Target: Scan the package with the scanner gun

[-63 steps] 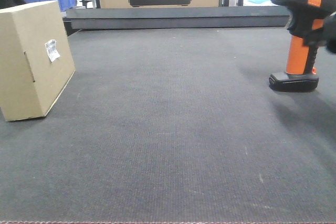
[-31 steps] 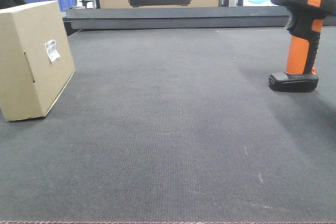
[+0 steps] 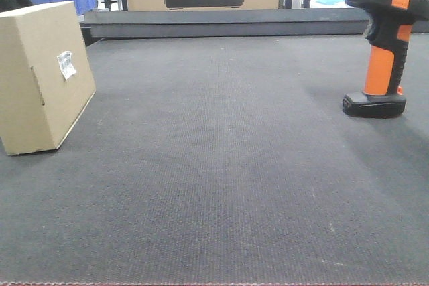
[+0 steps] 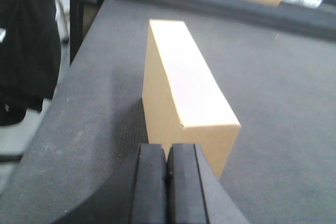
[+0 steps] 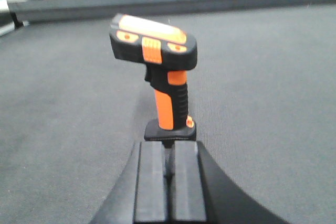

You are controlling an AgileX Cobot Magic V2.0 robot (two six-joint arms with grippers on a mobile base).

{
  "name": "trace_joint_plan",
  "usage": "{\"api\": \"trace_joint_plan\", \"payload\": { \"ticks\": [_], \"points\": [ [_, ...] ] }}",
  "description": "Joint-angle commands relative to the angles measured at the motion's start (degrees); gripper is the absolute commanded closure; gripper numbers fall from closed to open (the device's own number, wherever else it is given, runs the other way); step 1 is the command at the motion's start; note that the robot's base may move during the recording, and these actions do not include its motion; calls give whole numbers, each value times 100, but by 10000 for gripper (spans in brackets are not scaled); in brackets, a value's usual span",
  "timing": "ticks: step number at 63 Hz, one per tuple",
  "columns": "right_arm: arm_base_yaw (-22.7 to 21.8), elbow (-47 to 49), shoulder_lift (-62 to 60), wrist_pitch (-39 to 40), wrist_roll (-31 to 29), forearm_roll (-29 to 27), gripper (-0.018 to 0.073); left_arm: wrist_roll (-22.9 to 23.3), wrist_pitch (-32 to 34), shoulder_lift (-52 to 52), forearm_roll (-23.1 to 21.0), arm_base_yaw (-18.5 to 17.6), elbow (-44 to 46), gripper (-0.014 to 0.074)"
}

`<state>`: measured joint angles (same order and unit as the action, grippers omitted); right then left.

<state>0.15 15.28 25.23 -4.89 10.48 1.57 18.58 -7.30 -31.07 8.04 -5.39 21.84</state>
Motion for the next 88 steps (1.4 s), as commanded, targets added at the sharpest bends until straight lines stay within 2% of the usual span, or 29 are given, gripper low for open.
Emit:
{"api": "trace_joint_plan", "payload": {
  "ticks": [1, 8, 18, 33, 69, 76, 79, 83, 88],
  "points": [
    [-9, -93, -446, -160, 15, 5, 728, 24, 189, 512, 208, 22, -248, 707],
    [-9, -130, -1027, -686, 15, -26, 728, 24, -114, 1259, 609, 36, -407, 707],
    [-9, -130, -1721, -1016, 15, -35, 728, 24, -633, 2081, 661, 36, -407, 707],
    [-9, -130, -2498, -1016, 15, -38, 728, 24, -799, 2907, 647, 36, -397, 707],
    [-9, -158, -2523, -993, 15, -38, 728, 24, -799, 3009, 649, 36, -397, 707],
    [-9, -446, -2523, -718, -57, -38, 728, 24, -799, 3009, 649, 36, -397, 707],
    [-9, -618, -2523, -380, -398, -38, 728, 24, -799, 3009, 649, 36, -397, 707],
    [-9, -918, -2523, 99, -1048, -311, 728, 24, -799, 3009, 649, 36, -397, 707],
    [-15, -1209, -2523, 316, -1080, -499, 728, 24, -799, 3009, 649, 36, -397, 707]
  ]
}}
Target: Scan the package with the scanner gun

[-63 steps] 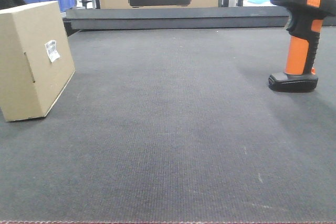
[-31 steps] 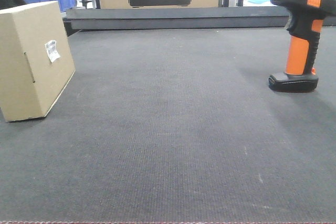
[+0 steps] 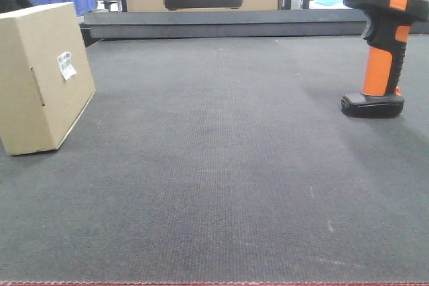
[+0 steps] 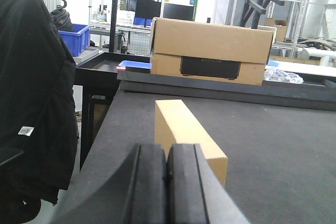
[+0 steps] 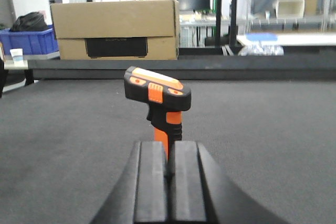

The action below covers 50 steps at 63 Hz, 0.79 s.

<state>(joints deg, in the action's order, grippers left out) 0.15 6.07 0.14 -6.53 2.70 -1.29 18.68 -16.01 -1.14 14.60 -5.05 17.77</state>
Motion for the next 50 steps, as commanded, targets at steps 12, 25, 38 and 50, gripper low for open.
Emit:
{"api": "trace_joint_plan", "payload": {
  "ticks": [12, 25, 38, 50],
  "points": [
    [-9, -607, -14, 720, -210, -173, 728, 15, 73, 17, -7, 2, 10, 707],
    [-262, -607, -14, 526, -200, -173, 728, 15, 73, 17, -7, 2, 10, 707],
    [-395, -607, -14, 523, -200, -173, 728, 15, 73, 17, -7, 2, 10, 707],
    [-395, -607, -14, 523, -200, -173, 728, 15, 73, 17, -7, 2, 10, 707]
  ]
}}
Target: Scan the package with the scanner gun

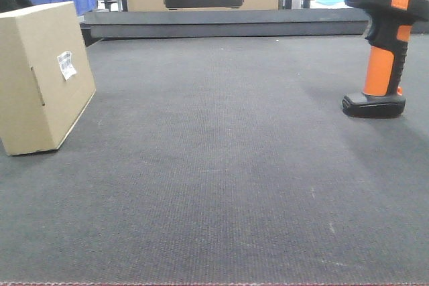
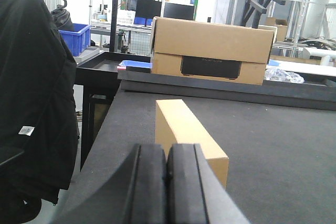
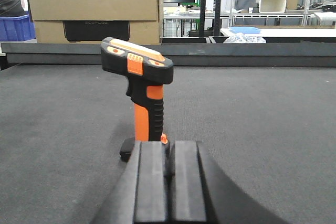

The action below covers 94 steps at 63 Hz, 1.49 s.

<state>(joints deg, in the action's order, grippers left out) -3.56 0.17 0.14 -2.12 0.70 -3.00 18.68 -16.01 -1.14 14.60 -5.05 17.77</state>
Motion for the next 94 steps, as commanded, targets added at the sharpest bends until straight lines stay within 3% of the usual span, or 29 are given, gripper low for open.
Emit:
{"api": "trace_joint_plan", "payload": {
  "ticks": [1, 39, 45, 51, 57, 63, 70, 94],
  "points": [
    [-23, -17, -14, 83, -1, -2, 728, 15, 73, 17, -7, 2, 10, 707],
    [-23, -17, -14, 83, -1, -2, 728, 15, 49, 15, -60, 2, -25, 707],
    [-23, -17, -14, 83, -1, -2, 728, -507, 83, 15, -407, 35, -266, 707],
    [-23, -17, -14, 83, -1, -2, 728, -1214, 685, 15, -865, 221, -889, 707],
    [-23, -17, -14, 83, -1, -2, 728, -1215, 1518, 15, -1048, 451, -1518, 707],
    [-23, -17, -14, 83, -1, -2, 728, -1215, 1901, 15, -1308, 640, -1777, 707],
    [-23, -17, -14, 83, -1, -2, 728, -1215, 1567, 15, -1385, 712, -1777, 707],
    [-23, -17, -14, 83, -1, -2, 728, -1215, 1557, 15, -1385, 712, -1777, 707]
  ]
}}
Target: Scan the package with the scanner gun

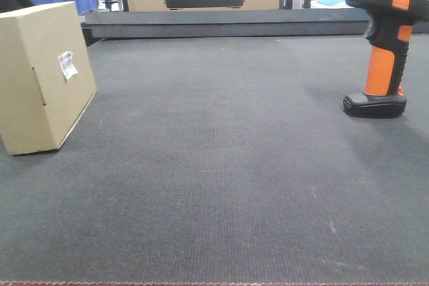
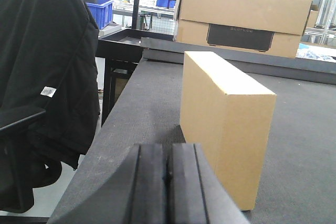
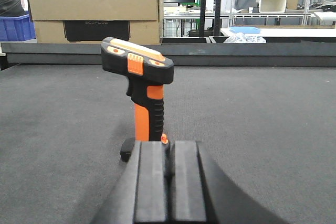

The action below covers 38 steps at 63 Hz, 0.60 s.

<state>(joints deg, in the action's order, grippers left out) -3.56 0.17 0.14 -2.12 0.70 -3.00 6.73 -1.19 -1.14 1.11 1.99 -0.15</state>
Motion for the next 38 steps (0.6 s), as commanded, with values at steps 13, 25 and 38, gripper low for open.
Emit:
{"api": "trace_joint_plan", "payload": {
  "ticks": [13, 25, 38],
  "points": [
    [-23, -17, -14, 83, -1, -2, 728, -21, 74, 15, -37, 9, 15, 707],
    [-23, -17, -14, 83, -1, -2, 728, -21, 74, 15, -37, 9, 15, 707],
    [-23, -17, -14, 83, -1, -2, 728, -21, 74, 15, -37, 9, 15, 707]
  ]
}}
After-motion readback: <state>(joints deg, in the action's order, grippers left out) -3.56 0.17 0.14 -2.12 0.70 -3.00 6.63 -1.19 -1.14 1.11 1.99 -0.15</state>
